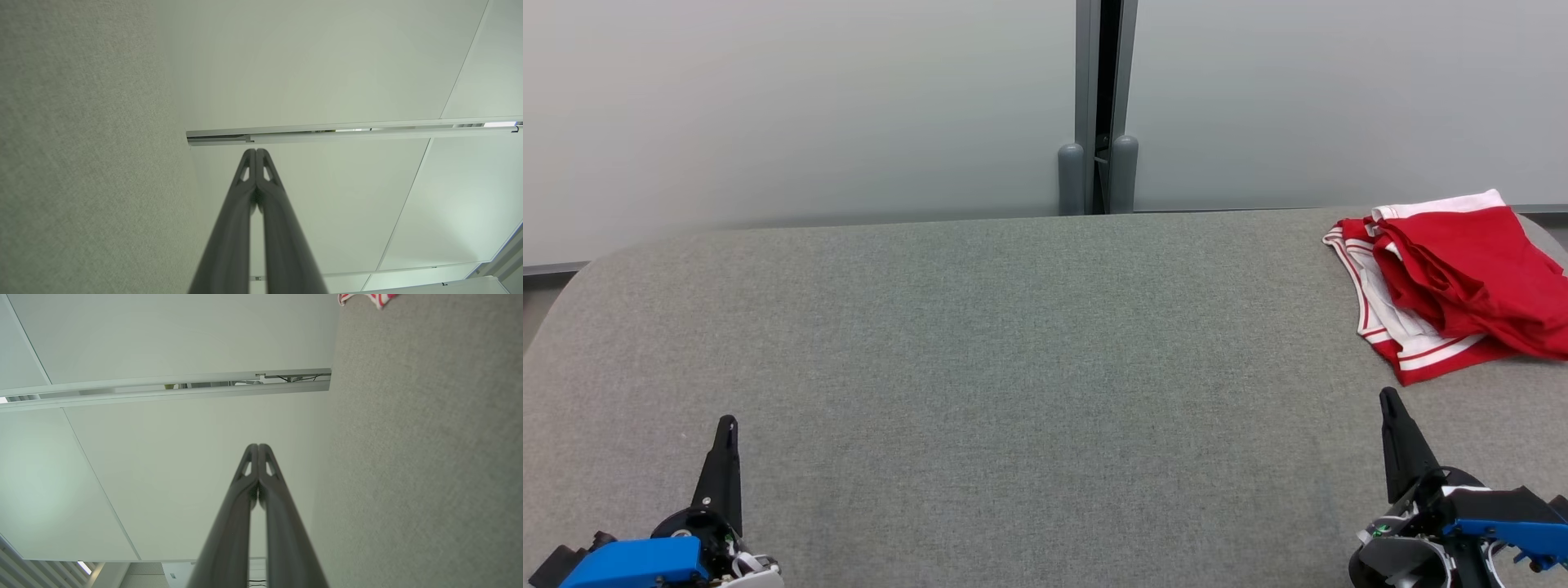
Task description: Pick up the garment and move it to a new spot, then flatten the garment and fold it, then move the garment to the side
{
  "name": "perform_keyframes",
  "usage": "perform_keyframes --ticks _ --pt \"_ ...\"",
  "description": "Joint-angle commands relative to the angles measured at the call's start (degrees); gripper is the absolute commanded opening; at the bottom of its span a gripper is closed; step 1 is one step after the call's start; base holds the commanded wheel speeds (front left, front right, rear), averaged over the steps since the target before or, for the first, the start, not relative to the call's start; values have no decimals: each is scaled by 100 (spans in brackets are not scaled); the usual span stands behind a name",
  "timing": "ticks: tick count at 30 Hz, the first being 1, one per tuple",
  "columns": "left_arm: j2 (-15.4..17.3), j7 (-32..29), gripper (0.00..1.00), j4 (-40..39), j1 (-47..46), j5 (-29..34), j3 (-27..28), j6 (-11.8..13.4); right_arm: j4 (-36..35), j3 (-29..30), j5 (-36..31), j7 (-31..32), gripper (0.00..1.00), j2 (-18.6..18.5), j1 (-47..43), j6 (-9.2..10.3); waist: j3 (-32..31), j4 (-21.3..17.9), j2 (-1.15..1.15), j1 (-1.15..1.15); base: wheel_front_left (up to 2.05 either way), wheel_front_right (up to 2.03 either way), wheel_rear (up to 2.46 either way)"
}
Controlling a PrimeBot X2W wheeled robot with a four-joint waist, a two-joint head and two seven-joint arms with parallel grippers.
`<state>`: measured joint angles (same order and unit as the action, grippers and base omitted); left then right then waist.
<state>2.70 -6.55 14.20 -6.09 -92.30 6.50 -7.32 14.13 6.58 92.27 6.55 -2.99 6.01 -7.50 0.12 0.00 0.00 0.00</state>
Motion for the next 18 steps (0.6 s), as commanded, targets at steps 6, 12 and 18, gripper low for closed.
perform_keyframes --ticks 6,12,18 --pt "34 -21 0 7 -63 -16 22 -35 8 6 17 23 0 22 72 2 0 0 0 0 0 0 0" --pt "34 -21 0 6 -63 -16 22 -35 8 6 18 22 0 21 72 1 0 0 0 0 0 0 0" --pt "34 -21 0 5 -63 -16 22 -36 8 6 18 22 0 21 72 1 0 0 0 0 0 0 0"
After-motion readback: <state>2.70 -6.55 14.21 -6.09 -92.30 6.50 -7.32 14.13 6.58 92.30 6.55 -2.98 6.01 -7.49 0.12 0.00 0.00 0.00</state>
